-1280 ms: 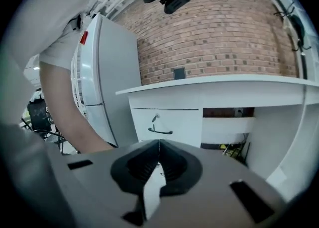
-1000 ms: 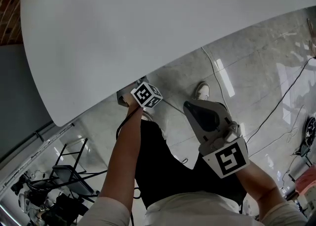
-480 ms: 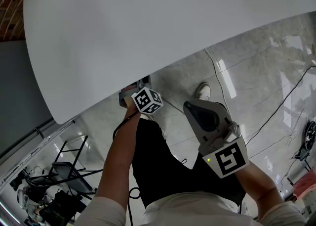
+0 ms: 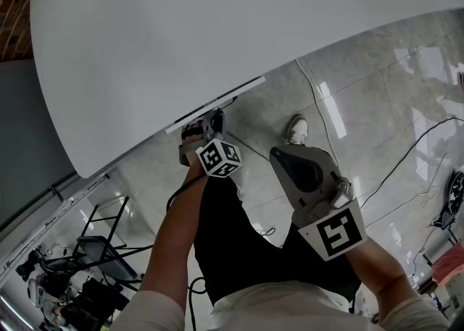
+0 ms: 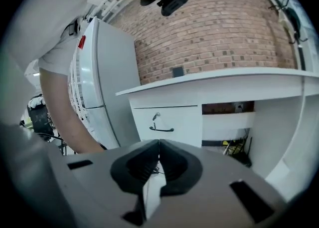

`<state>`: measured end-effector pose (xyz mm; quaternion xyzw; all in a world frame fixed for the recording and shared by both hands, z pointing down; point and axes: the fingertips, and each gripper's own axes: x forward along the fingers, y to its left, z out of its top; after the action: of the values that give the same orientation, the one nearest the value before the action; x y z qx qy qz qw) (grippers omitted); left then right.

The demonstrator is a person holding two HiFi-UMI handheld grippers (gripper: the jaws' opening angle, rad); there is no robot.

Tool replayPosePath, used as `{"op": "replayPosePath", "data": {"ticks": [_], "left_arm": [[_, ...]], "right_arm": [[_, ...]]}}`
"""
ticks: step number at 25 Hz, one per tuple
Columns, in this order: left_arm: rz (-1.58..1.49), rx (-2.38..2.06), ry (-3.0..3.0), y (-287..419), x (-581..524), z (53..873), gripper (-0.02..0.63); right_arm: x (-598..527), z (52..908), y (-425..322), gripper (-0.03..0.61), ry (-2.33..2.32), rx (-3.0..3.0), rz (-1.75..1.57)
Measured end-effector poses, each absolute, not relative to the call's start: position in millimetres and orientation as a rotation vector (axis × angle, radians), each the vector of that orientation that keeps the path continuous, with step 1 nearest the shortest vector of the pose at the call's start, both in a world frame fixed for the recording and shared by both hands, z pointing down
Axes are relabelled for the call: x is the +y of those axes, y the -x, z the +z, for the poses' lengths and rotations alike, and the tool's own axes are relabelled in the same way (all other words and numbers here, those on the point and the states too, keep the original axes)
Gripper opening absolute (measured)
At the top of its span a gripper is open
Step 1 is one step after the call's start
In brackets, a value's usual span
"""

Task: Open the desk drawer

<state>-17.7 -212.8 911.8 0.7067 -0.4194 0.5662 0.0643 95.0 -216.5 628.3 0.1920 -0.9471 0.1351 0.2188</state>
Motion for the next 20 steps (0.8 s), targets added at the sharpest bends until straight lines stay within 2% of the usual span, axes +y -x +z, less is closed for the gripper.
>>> {"op": "replayPosePath", "data": {"ticks": [20], "left_arm": [[1.623,-1.275,-2.144,-8,-179,907,0.014]], "right_arm": [[-197,627,-98,0.015,-0.564,-2.607,0.375]]}}
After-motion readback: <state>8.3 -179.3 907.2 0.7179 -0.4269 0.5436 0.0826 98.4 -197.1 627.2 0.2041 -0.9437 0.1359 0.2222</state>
